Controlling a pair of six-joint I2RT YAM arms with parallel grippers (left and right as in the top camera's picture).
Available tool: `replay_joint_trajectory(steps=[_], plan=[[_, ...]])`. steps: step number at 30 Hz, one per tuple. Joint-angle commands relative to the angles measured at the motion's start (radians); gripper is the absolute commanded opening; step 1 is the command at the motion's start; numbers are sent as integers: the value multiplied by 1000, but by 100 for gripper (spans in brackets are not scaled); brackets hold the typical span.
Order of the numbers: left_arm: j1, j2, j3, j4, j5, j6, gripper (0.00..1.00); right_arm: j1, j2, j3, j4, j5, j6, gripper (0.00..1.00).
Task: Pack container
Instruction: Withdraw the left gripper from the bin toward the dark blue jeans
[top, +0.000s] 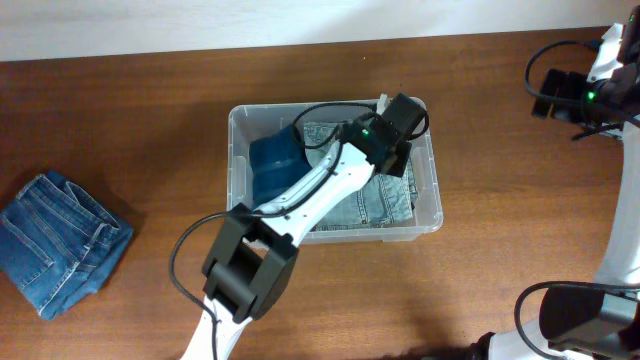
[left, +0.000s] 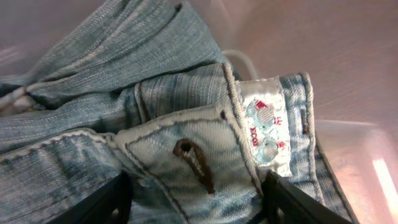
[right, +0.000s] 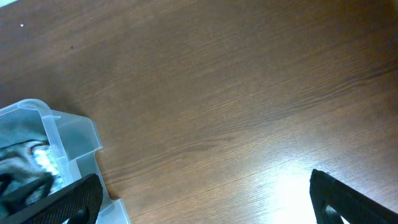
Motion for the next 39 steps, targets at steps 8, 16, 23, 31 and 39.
replay_joint_trajectory(steps=[8,16,23,31,39], plan=[[47,-107,203,-209,-34,56,77,0,6,9,0,5,6,99],[294,-310,298,-486,-82,54,99,0,6,9,0,5,6,99],[612,-437,298,-681,-50,12,100,0,6,9,0,5,6,99],[882,-451,284,-804,-49,10,99,0,6,9,0,5,6,99],[1157,-451,277,-847,-50,-11,99,0,6,9,0,5,6,98]])
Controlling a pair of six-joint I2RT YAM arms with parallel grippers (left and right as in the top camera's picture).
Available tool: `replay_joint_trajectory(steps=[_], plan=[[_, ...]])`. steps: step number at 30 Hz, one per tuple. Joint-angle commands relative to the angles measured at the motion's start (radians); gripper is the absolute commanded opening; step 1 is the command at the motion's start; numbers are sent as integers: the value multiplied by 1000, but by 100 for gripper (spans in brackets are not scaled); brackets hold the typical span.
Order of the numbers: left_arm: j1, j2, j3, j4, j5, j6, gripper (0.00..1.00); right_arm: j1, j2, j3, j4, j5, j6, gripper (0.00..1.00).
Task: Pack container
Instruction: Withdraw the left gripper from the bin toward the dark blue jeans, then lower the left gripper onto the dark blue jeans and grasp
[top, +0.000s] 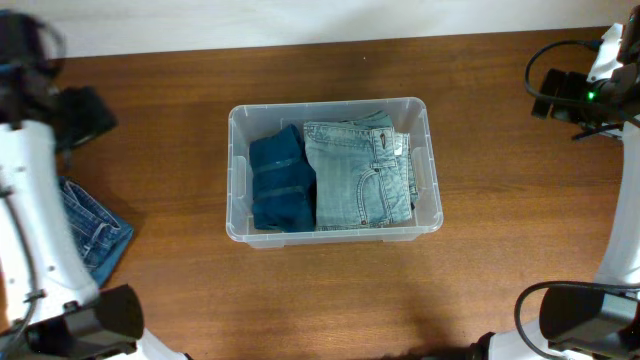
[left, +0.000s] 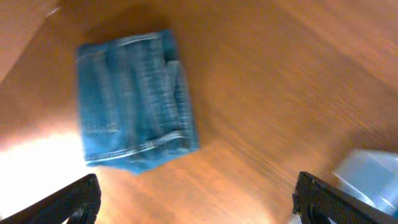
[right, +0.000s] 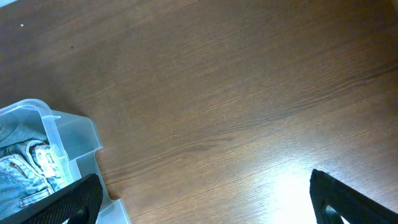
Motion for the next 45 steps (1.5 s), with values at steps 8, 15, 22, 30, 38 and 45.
replay_joint_trajectory(steps=[8,15,22,30,38,45], plan=[[307,-14,-60,23,1,-76,99,0,6,9,0,5,6,98],[386,-14,-286,155,-7,-66,81,0,6,9,0,5,6,98],[451,-14,-531,298,-7,-67,0,0,6,9,0,5,6,99],[471,-14,-845,537,-2,-56,0,0,6,9,0,5,6,98],[470,-14,-1012,762,63,70,0,0,6,9,0,5,6,98],[469,-13,-1028,827,123,89,0,0,6,9,0,5,6,99]])
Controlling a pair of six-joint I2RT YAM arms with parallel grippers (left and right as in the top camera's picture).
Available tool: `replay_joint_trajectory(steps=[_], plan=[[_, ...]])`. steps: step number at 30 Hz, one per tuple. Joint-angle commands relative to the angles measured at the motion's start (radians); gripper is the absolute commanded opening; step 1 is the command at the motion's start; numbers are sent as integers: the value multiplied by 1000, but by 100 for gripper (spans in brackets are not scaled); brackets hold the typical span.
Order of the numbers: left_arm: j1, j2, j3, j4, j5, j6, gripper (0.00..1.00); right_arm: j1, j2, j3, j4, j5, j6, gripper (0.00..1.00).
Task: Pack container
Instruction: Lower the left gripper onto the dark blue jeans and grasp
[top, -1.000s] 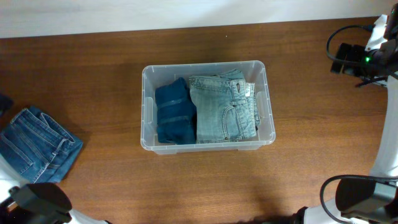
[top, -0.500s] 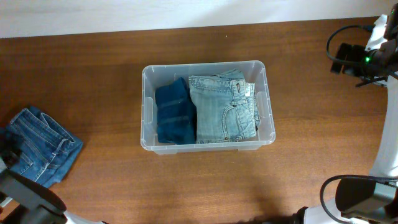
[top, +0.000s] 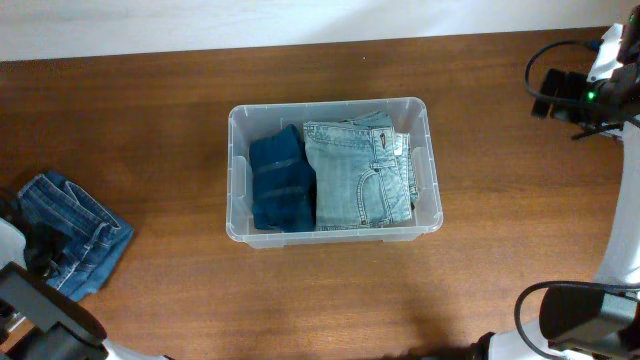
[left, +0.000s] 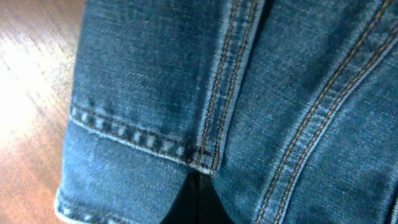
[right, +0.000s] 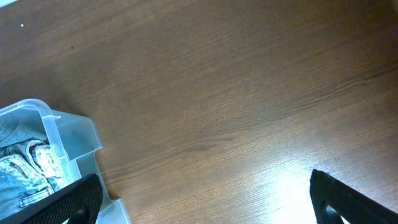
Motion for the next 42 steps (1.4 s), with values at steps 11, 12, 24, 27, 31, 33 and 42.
replay_joint_trajectory(steps=[11,12,24,27,31,33,42], plan=[[-140,-11,-86,183,155,82,0,0,6,9,0,5,7,99],[-164,-11,-86,190,154,82,0,0,6,9,0,5,7,99],[-295,-25,-60,180,72,77,0,0,6,9,0,5,7,98],[-295,-44,-42,154,71,77,0,0,6,9,0,5,7,99],[-295,-92,-20,135,71,77,0,0,6,9,0,5,7,99],[-295,-124,-19,129,63,60,0,0,6,9,0,5,7,99],[-239,-167,-19,48,-1,-105,0,0,6,9,0,5,7,98]])
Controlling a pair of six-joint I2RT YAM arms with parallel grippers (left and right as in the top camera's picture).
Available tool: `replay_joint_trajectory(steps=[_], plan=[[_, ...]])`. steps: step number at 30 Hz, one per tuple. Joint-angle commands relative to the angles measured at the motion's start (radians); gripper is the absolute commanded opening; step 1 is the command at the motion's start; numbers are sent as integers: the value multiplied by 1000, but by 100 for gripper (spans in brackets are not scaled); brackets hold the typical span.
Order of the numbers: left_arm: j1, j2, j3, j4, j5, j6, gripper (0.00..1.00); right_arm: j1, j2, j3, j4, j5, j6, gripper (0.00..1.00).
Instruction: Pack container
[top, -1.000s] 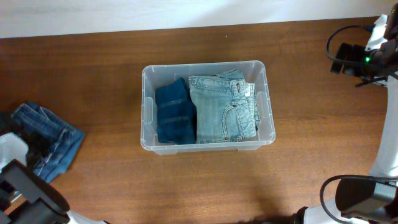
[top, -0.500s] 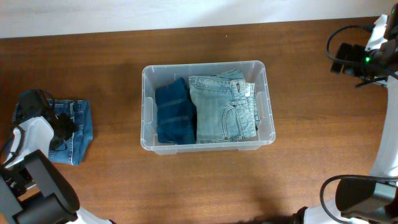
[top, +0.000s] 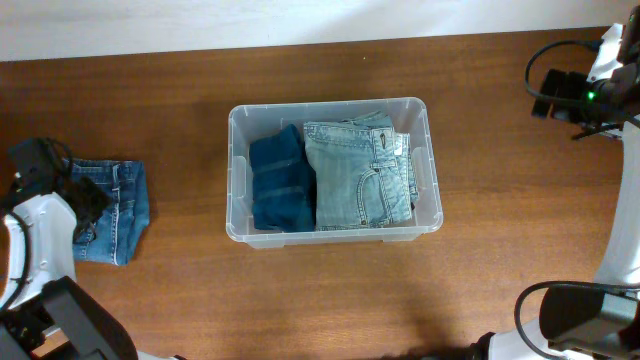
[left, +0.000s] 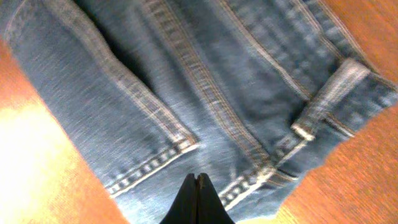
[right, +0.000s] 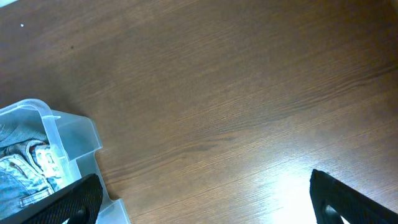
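Observation:
A clear plastic container stands mid-table, holding a dark blue folded garment on the left and light folded jeans on the right. A pair of mid-blue jeans sits to the left of the container. My left gripper has its fingertips pressed together on that denim. My right gripper hangs open over bare wood at the far right, with the container's corner at the left of its view.
The brown wooden table stretches all round the container. The left arm lies at the table's left edge and the right arm at the back right corner.
The mid-blue jeans have shifted right and toward the back, turned, and look more compact. My left gripper stays shut on them. The right arm has not moved.
My left gripper was inside the container on the light jeans. Then it was away at the far left, open above the mid-blue jeans, with the light jeans left in the container. It was then shut on the mid-blue jeans, which now lie nearer the container.

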Motion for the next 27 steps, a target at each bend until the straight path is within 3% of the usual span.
replay_joint_trajectory(steps=[1,17,27], plan=[[50,-17,14,-25,-25,-98,0,0,6,9,0,5,7,99],[190,14,-46,47,-25,-188,0,0,6,9,0,5,7,99],[201,124,-52,131,-63,-188,0,0,6,9,0,5,7,98]])
